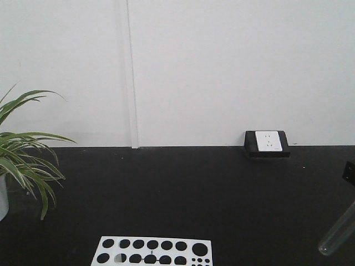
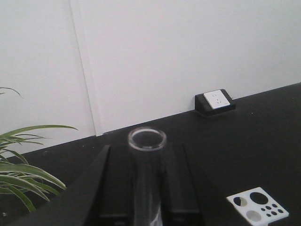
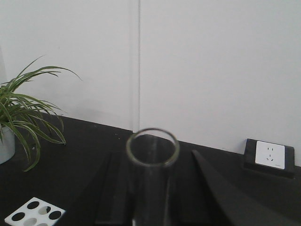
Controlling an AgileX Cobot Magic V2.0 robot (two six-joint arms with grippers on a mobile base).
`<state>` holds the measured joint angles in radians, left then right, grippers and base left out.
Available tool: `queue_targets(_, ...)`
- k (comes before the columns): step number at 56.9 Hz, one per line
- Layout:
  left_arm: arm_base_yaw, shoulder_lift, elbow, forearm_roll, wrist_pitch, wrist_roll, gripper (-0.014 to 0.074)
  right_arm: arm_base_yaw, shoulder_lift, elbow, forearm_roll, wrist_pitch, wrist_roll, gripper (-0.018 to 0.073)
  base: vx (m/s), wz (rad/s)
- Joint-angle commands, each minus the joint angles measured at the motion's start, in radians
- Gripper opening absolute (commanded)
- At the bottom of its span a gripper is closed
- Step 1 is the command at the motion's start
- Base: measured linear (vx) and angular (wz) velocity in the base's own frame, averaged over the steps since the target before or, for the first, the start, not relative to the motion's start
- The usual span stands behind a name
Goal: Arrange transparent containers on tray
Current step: 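Drive the base to the counter with the yellow tray, holding both tubes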
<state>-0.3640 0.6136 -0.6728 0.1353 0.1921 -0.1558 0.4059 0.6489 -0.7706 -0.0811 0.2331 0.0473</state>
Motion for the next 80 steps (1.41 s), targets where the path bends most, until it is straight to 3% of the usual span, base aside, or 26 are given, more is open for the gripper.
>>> queue_targets(1,-0.002,0.001,-0.027,-0.006,-0.086,-0.001,0.0124,-0.006,0.001,-0.03,-0.009,-0.087,0.0,-0.0011,0.0,0.0)
queue_targets(38,-0.002,0.001,-0.027,-0.006,-0.082,-0.001,0.0124,-0.006,0.002,-0.03,-0.009,-0.087,0.0,-0.0011,-0.05,0.03)
queue_targets(80,-0.002,0.001,-0.027,-0.006,-0.079,-0.001,0.0124,-0.006,0.002,-0.03,-0.009,-0.087,0.0,-0.0011,-0.24,0.03)
